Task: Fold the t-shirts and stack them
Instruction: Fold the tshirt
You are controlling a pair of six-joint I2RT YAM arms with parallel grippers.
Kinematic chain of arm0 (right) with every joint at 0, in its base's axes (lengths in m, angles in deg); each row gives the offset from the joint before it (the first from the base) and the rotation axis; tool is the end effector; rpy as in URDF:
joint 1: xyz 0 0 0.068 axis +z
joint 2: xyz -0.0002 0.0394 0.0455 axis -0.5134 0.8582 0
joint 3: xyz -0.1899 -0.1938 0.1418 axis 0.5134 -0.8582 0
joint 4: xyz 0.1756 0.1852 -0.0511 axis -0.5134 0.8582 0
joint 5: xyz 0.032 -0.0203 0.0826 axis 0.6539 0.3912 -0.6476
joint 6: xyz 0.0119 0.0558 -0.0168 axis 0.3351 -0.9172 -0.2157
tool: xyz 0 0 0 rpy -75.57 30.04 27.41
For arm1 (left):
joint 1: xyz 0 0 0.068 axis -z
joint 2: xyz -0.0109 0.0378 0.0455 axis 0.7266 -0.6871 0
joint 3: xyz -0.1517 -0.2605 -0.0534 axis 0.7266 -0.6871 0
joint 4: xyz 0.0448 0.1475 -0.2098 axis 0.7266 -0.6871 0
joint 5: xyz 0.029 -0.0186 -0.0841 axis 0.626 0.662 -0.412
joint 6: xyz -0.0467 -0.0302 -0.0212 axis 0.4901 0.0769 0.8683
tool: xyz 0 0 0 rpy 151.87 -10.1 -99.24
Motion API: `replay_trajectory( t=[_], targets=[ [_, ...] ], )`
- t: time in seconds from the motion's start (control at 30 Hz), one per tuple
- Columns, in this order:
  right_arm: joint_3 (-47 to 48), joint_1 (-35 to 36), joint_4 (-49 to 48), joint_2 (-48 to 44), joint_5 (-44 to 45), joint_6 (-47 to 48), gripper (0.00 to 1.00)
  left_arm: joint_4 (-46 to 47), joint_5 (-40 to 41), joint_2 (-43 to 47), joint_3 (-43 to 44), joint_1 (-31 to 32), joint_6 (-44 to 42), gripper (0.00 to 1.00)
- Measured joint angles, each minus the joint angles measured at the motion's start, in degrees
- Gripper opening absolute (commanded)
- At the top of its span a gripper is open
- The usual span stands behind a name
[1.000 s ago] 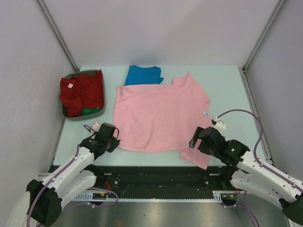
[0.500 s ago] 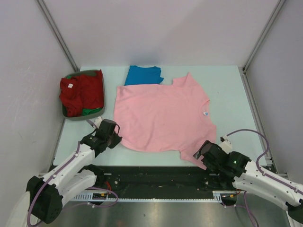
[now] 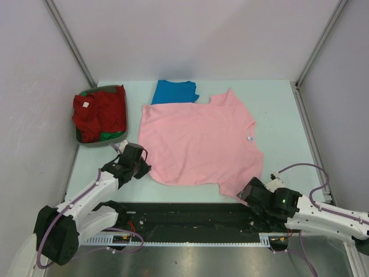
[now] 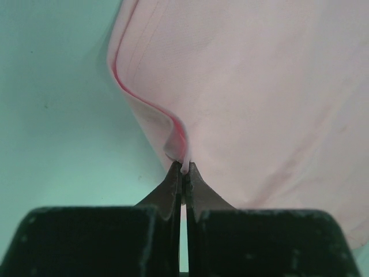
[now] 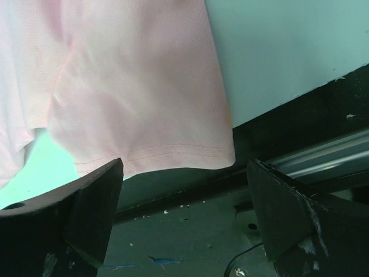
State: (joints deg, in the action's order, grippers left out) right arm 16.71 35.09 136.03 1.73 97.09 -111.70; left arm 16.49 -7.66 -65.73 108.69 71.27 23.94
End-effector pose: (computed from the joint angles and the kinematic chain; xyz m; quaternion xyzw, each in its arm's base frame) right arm 0.0358 0.0376 0.1694 0.3221 0.9115 0.1343 0.2179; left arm 0.1503 -0.0607 0.2039 -0.3085 0.8987 -0.1395 0.2788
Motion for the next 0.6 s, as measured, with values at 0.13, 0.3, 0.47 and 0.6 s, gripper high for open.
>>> replay_trajectory(
  t=[0.13, 0.3, 0.47, 0.6],
  targets=[
    [0.02, 1.99, 0.87, 2.54, 1.29, -3.08, 0.78, 0.39, -0.42, -0.07, 0.0, -0.5, -0.13, 0.0],
    [0.13, 3.82, 1.33, 5.29, 3.82, -7.08, 0.58, 0.33, -0.96, 0.57, 0.0, -1.55, -1.09, 0.0],
    [0.24, 4.2, 1.86, 6.38, 6.23, -10.03, 0.3, 0.22, -1.25, 1.55, 0.0, -3.02, -2.23, 0.0],
    [0.37, 4.2, 2.19, 6.73, 7.41, -11.02, 0.11, 0.2, -1.42, 1.64, 0.0, -4.02, -2.99, 0.0]
  ],
)
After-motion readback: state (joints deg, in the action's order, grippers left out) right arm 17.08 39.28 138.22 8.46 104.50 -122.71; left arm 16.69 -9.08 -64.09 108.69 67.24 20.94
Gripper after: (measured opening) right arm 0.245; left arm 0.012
